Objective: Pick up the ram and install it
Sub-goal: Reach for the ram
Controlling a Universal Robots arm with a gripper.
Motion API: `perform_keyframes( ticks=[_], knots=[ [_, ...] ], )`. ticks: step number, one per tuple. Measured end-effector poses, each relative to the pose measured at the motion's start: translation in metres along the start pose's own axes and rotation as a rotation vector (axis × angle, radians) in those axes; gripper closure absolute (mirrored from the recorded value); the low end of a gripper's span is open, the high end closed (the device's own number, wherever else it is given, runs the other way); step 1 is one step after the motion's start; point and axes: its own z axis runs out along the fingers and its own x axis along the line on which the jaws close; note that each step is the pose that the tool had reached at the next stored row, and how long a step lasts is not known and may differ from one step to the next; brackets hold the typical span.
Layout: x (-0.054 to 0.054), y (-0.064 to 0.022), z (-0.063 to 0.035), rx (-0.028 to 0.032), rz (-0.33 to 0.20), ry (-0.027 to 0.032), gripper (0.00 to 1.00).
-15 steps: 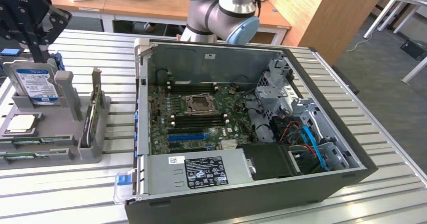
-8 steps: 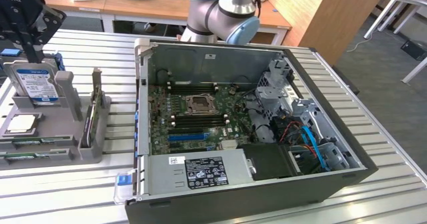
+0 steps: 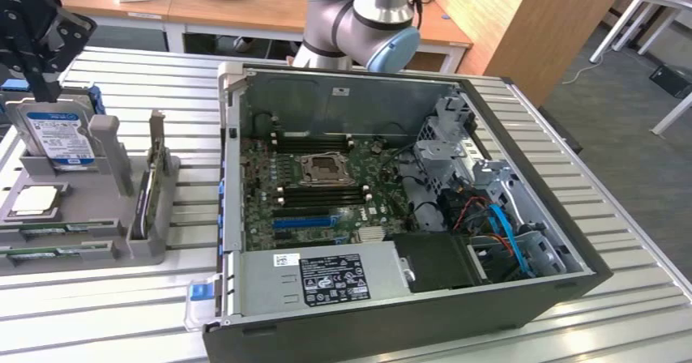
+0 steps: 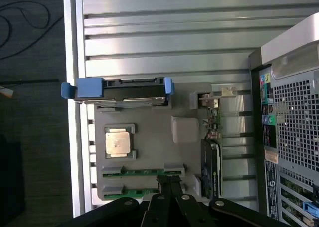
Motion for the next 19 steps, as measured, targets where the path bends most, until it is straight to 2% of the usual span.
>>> perform_keyframes(
  ticks=[10, 19],
  knots=[
    [0.011, -0.0009, 0.0004, 0.0003, 0.000, 0.0032, 0.89],
    [0.011, -0.0028, 0.0003, 0.0004, 0.000, 0.0039, 0.89]
  ],
)
